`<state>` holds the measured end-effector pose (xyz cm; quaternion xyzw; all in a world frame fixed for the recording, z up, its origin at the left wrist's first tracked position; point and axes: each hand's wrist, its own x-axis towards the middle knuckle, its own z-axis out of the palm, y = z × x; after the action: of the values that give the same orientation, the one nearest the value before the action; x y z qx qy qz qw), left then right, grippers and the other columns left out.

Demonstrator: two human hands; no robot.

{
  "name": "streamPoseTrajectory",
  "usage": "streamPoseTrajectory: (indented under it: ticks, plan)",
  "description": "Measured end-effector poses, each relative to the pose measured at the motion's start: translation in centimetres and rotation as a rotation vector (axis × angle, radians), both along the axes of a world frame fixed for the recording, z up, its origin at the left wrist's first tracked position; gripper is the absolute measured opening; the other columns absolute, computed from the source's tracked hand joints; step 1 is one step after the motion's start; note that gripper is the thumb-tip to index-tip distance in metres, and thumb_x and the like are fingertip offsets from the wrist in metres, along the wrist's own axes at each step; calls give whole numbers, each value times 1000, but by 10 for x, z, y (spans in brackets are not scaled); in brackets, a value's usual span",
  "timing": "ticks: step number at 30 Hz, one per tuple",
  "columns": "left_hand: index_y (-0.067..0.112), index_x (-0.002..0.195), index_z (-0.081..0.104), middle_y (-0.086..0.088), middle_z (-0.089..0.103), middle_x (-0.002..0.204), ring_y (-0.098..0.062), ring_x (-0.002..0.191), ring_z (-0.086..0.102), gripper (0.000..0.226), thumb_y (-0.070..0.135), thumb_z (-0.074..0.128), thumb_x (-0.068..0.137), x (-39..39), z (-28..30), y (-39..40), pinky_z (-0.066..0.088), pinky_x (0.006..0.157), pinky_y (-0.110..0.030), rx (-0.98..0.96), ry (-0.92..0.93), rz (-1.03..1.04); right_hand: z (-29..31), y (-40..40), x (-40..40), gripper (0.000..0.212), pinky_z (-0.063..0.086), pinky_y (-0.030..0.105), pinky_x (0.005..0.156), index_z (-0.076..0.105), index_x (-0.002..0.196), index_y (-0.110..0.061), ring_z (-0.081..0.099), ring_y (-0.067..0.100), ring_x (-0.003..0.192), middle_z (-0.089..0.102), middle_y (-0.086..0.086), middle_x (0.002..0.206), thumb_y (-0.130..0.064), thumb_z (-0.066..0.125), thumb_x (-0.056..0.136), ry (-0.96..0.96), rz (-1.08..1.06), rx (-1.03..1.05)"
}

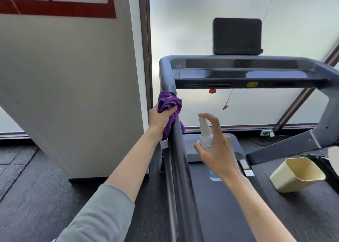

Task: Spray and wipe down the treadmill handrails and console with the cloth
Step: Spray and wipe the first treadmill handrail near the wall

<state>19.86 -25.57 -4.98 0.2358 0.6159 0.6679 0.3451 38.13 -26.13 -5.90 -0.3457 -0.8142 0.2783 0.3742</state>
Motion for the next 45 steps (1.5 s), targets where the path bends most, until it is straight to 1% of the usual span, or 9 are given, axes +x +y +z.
streamPoseTrajectory:
  ticks: [2, 4, 6, 8, 11, 14, 18, 36, 45]
  plan:
    - [24, 94, 67, -10, 70, 101, -31, 99, 66, 21, 28, 80, 77, 0, 1, 0, 52, 96, -47, 4, 2, -19, 2, 0, 3, 71, 37, 16, 45, 36, 126, -45, 43, 12, 46, 45, -7, 59, 4, 61, 81, 5, -15, 8]
    - [21, 107, 67, -9, 71, 109, -26, 102, 66, 58, 61, 77, 66, 4, 7, -12, 50, 99, -43, -4, -18, -116, 2, -1, 7, 71, 37, 18, 47, 37, 126, -43, 43, 13, 49, 46, -7, 61, 5, 61, 80, 14, -28, 18]
    - [20, 117, 66, -8, 71, 112, -20, 102, 67, 90, 90, 50, 63, 3, 9, -20, 50, 96, -30, -29, -31, -282, 1, -4, 13, 71, 37, 21, 47, 37, 126, -43, 41, 16, 49, 48, 2, 61, 5, 61, 80, 20, -30, 12]
    - [18, 119, 67, -10, 71, 111, -17, 91, 69, 86, 81, 23, 82, 1, 8, -23, 54, 83, -25, -45, -33, -350, -1, -7, 18, 70, 38, 23, 46, 38, 126, -43, 39, 15, 48, 51, 12, 63, 5, 60, 80, 20, -29, 3]
    - [24, 124, 65, -10, 51, 138, -20, 106, 61, 42, 51, 53, 95, 2, 10, -16, 56, 78, -26, -95, 74, -254, -2, -7, 23, 69, 37, 21, 45, 39, 126, -44, 40, 14, 47, 51, 11, 62, 4, 60, 80, 19, -29, -2]
    - [41, 132, 51, -2, 30, 140, -23, 117, 46, 60, 43, 77, 78, 3, 4, -3, 46, 101, -35, -255, 394, -250, -4, -2, 23, 70, 40, 24, 47, 40, 126, -43, 39, 14, 48, 50, 8, 63, 4, 60, 80, 21, -36, -5]
    - [42, 134, 47, -8, 40, 136, -26, 111, 50, 61, 46, 73, 79, 6, 5, 10, 38, 88, -27, -325, 550, -77, -5, 3, 20, 69, 37, 20, 46, 41, 126, -42, 39, 13, 48, 49, 5, 61, 5, 60, 79, 21, -40, 0]
    - [48, 133, 45, -3, 48, 128, -24, 104, 52, 62, 41, 72, 78, 33, -8, -34, 42, 94, -31, -312, 562, -51, -1, -6, 17, 68, 44, 28, 44, 37, 127, -41, 43, 15, 44, 49, -4, 60, 2, 62, 81, 31, 5, 10]
    - [36, 130, 45, -9, 42, 127, -28, 93, 50, 57, 38, 70, 79, 5, 10, 24, 38, 80, -29, -466, 666, -17, -5, 16, 5, 70, 54, 45, 51, 36, 129, -41, 57, 29, 53, 53, 1, 68, 3, 61, 81, 15, -40, -21]
